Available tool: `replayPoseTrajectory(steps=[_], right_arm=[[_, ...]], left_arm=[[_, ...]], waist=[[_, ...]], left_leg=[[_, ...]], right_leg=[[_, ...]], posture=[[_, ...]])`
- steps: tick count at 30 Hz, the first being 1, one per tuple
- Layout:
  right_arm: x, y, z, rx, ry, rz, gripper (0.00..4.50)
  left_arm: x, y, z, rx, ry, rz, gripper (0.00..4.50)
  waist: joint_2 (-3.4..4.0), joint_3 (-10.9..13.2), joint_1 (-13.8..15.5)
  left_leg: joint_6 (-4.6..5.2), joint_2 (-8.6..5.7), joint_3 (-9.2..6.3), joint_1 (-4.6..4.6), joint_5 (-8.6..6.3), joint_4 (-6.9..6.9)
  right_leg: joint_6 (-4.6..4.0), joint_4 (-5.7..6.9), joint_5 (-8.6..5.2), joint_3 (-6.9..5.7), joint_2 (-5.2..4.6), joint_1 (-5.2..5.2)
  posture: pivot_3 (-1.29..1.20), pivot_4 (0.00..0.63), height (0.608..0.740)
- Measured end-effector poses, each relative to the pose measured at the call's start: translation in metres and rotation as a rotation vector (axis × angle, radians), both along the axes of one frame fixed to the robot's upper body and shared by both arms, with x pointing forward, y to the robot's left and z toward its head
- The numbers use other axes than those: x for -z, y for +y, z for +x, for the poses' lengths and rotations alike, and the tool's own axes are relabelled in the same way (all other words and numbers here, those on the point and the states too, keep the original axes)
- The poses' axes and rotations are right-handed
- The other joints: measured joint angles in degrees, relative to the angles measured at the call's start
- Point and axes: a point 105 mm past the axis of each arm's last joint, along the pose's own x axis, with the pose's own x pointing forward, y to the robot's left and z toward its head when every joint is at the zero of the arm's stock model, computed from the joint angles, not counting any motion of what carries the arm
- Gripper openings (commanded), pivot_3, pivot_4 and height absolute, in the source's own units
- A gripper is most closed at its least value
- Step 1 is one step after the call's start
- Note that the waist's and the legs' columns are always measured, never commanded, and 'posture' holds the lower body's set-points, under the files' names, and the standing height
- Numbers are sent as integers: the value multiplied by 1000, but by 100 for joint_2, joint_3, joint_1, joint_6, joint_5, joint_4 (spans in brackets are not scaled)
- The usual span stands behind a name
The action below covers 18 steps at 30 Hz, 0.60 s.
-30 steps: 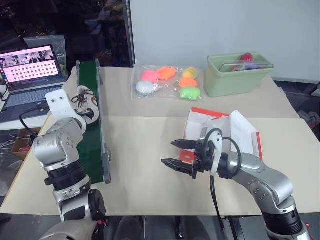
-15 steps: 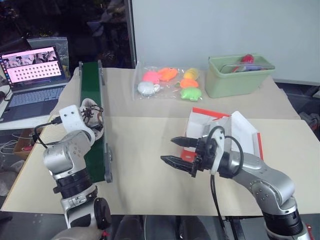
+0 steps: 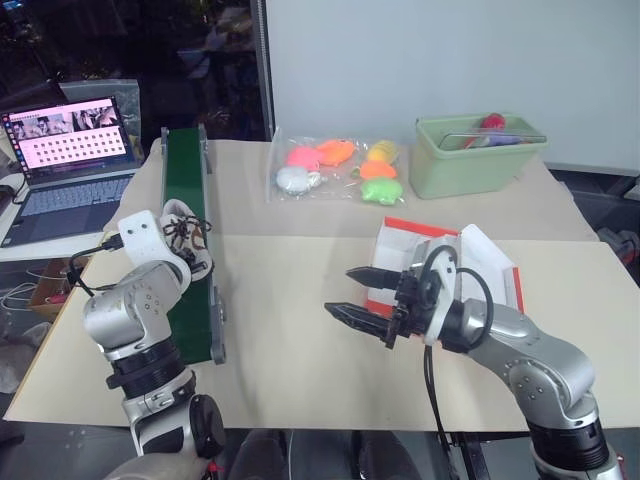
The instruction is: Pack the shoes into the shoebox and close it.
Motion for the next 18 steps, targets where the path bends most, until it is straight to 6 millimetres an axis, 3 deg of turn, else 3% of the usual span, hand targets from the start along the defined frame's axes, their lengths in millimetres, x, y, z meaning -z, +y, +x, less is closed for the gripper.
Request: replayPoseTrajectory(steps=[3, 6, 8, 11, 14, 16, 18], right_arm=[[-3, 1, 2, 8, -9, 3, 4500], [0, -1, 7, 30, 5, 2, 4500], [2, -3, 13, 59, 14, 1, 4500], [-1, -5, 28, 127, 9, 8, 4500], [-2, -8, 49, 236, 34, 56, 4500], [-8, -13, 62, 309, 56, 120, 4500], [-20, -18, 78, 373, 123, 260, 4500]], left_arm=[[-10, 4, 5, -17, -49, 107, 1358], [-47, 12, 11, -45, -207, 303, 1358], [-78, 4, 11, -37, -351, 402, 1358], [-95, -13, 12, 0, -455, 452, 1358], [-103, -45, 16, 136, -543, 434, 1358], [-103, -81, 16, 294, -609, 282, 1358], [-95, -141, 3, 568, -643, -214, 1358]], waist=[[-10, 6, -12], [-30, 17, -40], [-30, 17, -41], [-30, 17, -37], [-31, 17, -12], [-31, 17, -2], [-31, 17, 15]], left_leg=[[0, 1, 0, -7, 0, -1], [-1, 2, -1, -29, -1, -6], [-12, 2, 1, -47, -8, -8], [-16, 2, 1, -78, -11, -8], [-17, 2, 1, -120, -9, -4], [-17, 3, 2, -125, -9, -4], [-16, 6, -1, -136, -9, 1]], right_leg=[[0, 0, 0, 0, 2, -8], [-4, -13, 2, 0, 1, -22], [-2, -25, 1, 1, -4, -31], [-1, -25, 1, 1, -4, -63], [-2, -7, 2, 2, -3, -113], [-2, -4, 2, 2, -3, -112], [3, -3, 5, -3, -9, -109]], posture=[[0, 150, 729], [0, 150, 729], [0, 150, 729], [0, 150, 729], [0, 150, 729], [0, 150, 729], [0, 150, 729]])
